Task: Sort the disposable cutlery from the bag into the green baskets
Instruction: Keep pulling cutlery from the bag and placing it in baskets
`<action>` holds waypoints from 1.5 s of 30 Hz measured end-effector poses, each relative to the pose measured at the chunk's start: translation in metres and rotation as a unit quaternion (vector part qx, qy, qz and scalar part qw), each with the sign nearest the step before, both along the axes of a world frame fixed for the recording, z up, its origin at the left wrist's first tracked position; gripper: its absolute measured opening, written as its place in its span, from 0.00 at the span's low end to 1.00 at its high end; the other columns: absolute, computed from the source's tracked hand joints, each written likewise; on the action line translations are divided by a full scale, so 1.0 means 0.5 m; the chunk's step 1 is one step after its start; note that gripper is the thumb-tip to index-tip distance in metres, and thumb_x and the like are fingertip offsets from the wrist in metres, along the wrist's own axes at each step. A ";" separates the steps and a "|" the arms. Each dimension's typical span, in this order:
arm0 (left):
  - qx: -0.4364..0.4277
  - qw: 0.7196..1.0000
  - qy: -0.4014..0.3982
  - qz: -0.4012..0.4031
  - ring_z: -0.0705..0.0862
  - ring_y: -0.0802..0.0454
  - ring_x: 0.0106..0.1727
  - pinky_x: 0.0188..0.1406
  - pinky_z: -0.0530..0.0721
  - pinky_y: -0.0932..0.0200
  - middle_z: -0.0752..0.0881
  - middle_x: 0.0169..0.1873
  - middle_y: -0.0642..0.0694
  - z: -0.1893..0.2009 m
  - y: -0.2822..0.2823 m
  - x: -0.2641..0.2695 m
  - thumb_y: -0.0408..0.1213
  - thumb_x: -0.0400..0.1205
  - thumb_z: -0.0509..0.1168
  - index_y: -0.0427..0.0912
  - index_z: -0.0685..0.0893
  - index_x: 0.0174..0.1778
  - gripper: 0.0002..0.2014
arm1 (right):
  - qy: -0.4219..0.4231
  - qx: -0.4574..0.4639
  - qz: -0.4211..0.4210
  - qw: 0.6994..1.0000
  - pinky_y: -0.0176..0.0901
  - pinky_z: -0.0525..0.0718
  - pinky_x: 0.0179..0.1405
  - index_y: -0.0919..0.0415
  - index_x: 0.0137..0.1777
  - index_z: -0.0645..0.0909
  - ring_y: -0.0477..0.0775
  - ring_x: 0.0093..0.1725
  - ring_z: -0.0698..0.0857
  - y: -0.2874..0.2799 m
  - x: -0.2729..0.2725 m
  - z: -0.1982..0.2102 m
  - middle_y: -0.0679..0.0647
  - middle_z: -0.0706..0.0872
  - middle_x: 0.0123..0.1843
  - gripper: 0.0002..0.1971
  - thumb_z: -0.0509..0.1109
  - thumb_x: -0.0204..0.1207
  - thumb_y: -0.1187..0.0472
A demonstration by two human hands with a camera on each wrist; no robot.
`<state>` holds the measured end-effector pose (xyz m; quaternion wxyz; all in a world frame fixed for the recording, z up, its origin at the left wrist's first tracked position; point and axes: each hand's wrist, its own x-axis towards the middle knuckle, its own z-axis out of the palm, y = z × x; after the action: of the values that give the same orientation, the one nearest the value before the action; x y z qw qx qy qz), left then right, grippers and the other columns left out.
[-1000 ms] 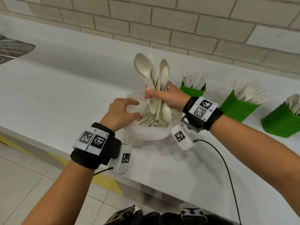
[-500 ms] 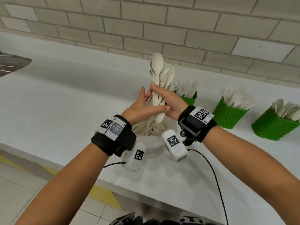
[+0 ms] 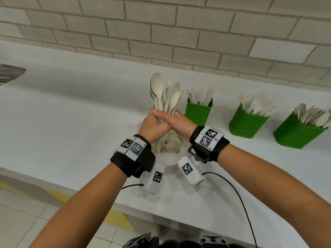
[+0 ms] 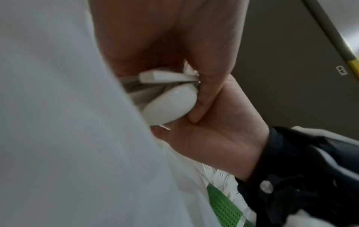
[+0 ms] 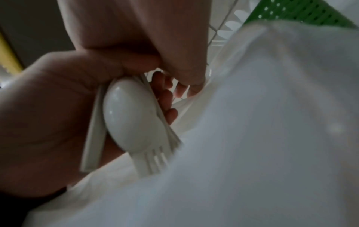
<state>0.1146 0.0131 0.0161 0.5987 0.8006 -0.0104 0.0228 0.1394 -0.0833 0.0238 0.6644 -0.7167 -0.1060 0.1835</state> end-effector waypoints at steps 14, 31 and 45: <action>-0.040 0.999 0.014 -0.029 0.84 0.61 0.33 0.32 0.82 0.71 0.85 0.35 0.48 -0.017 0.037 -0.007 0.28 0.74 0.72 0.41 0.81 0.45 0.08 | -0.390 -0.174 0.028 0.904 0.27 0.72 0.65 0.55 0.70 0.76 0.39 0.63 0.77 0.015 0.024 0.079 0.49 0.80 0.69 0.22 0.71 0.76 0.59; -0.377 0.922 -0.078 -0.039 0.76 0.55 0.25 0.28 0.77 0.62 0.76 0.26 0.50 0.147 -0.038 0.044 0.34 0.74 0.68 0.43 0.77 0.37 0.05 | 0.173 0.109 -0.080 0.976 0.62 0.80 0.64 0.60 0.71 0.70 0.65 0.64 0.80 -0.124 0.000 0.000 0.66 0.79 0.62 0.35 0.46 0.80 0.33; -0.507 0.861 -0.030 -0.036 0.78 0.56 0.25 0.32 0.80 0.62 0.76 0.23 0.50 0.097 -0.227 0.038 0.28 0.80 0.64 0.44 0.74 0.36 0.10 | 0.239 0.274 -0.025 0.931 0.59 0.86 0.54 0.57 0.67 0.77 0.59 0.54 0.86 -0.264 -0.022 0.023 0.60 0.85 0.61 0.28 0.51 0.82 0.37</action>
<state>0.1334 -0.1005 0.0647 0.9217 0.3844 -0.0440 0.0273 0.1283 -0.2153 0.0353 0.8451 -0.4441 0.0275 0.2963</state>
